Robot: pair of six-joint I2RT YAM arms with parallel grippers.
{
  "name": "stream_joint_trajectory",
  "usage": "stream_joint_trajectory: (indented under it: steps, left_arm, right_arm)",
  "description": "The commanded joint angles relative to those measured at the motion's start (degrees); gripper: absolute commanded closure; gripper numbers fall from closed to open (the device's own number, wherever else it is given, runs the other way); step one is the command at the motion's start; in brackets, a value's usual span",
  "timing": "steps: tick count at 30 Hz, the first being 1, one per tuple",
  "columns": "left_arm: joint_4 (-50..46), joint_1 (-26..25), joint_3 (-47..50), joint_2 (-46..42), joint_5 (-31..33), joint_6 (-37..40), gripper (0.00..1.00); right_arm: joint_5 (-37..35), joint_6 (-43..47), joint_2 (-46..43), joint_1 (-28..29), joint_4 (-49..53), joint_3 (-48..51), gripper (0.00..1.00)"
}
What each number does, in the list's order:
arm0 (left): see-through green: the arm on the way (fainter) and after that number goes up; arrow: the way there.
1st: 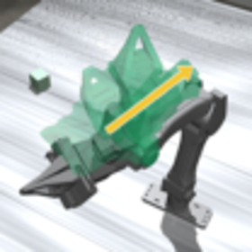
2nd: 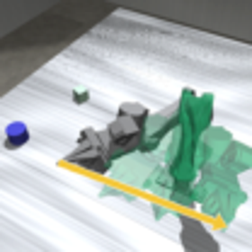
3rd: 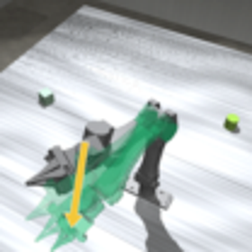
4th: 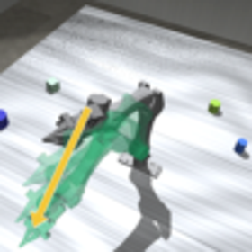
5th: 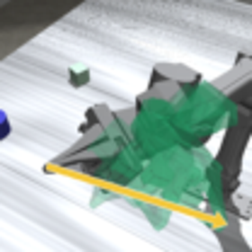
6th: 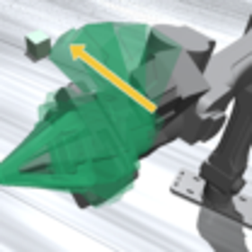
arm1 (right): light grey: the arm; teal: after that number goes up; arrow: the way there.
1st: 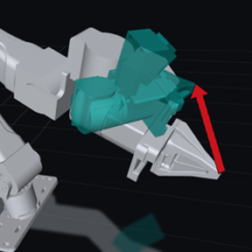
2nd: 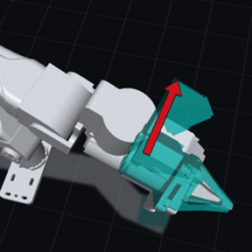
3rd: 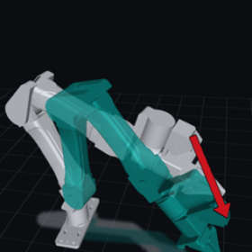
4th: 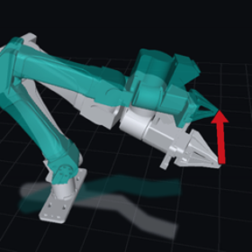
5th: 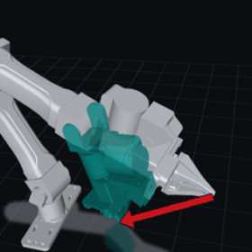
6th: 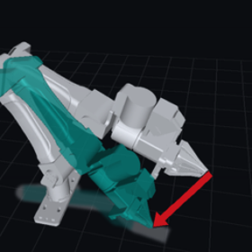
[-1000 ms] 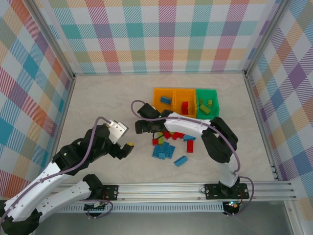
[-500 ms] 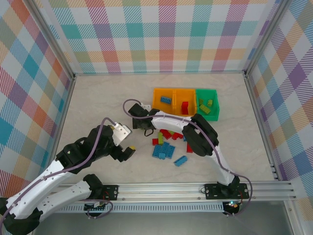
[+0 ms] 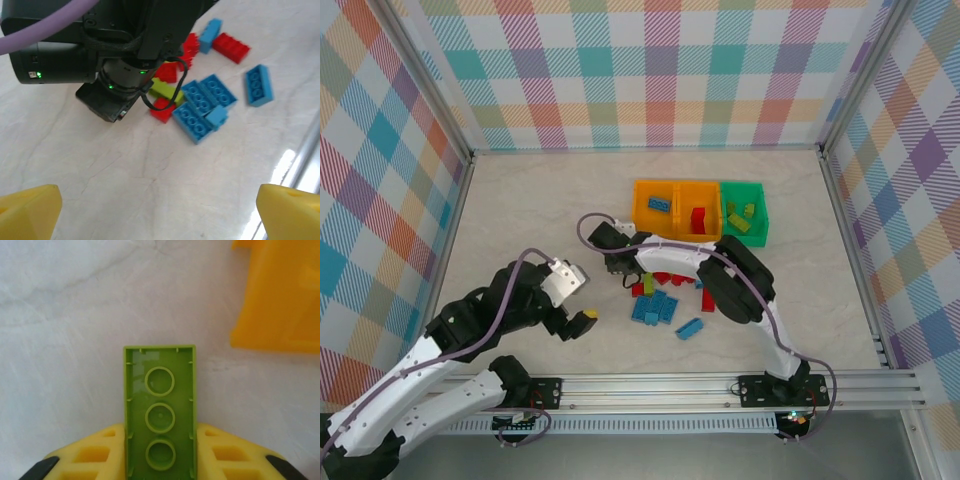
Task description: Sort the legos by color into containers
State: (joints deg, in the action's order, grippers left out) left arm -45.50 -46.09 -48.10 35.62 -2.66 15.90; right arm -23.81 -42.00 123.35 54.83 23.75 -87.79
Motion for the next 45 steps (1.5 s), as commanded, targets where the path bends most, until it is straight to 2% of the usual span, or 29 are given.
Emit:
stream_joint_trajectory:
  steps: [1, 6, 11, 14, 18, 22, 27, 30, 34, 37, 40, 45]
  left_arm:
    - [3.2, -0.6, 0.9, -2.2, -10.6, 2.2, 0.0]
    - [6.0, -0.5, 1.7, -4.3, -18.7, 2.7, 0.0]
    - [7.2, -0.6, 2.0, -4.7, -21.1, 3.1, 0.0]
    - [7.7, -0.5, 2.1, -4.8, -21.1, 2.9, 0.0]
    - [8.3, -0.5, 2.3, -5.2, -17.9, 1.8, 0.0]
    - [11.4, -0.4, 3.1, -6.6, -13.4, -1.6, 0.0]
    - [13.0, -0.4, 3.8, -8.1, -7.9, -4.2, 0.0]
    - [12.4, -0.4, 3.7, -7.7, -6.0, -4.3, 0.0]
    - [11.3, -0.4, 3.0, -5.8, -4.7, -5.1, 0.0]
    - [10.7, -0.4, 2.5, -4.6, -3.8, -5.6, 0.0]
    - [10.0, -0.4, 2.1, -3.6, -2.4, -6.2, 0.0]
    - [9.0, -0.4, 1.4, -1.9, 0.1, -7.7, 0.0]
  right_arm:
    - [2.3, 2.8, -4.9, 0.4, -4.9, 5.0, 0.78]
    - [2.2, 6.3, -13.2, 0.3, -9.2, 11.4, 0.8]
    - [0.8, 9.5, -25.4, -0.9, -14.6, 19.9, 0.83]
    - [0.6, 10.7, -33.4, -3.3, -14.4, 24.1, 0.83]
    - [0.3, 11.3, -44.5, -10.0, -11.5, 29.8, 0.84]
    - [5.9, 11.9, -52.2, -22.6, -8.6, 34.1, 0.84]
    - [14.5, 16.1, -48.9, -38.2, -8.6, 33.5, 0.86]
    - [20.2, 17.4, -42.0, -43.7, -9.8, 30.8, 0.85]
    - [20.8, 19.4, -34.0, -45.6, -9.8, 25.6, 0.77]
    - [19.9, 19.3, -31.4, -46.1, -9.3, 23.3, 0.61]
    - [19.6, 19.1, -32.2, -46.1, -8.5, 22.5, 0.51]
    - [20.6, 18.3, -37.3, -46.1, -7.2, 24.2, 0.44]
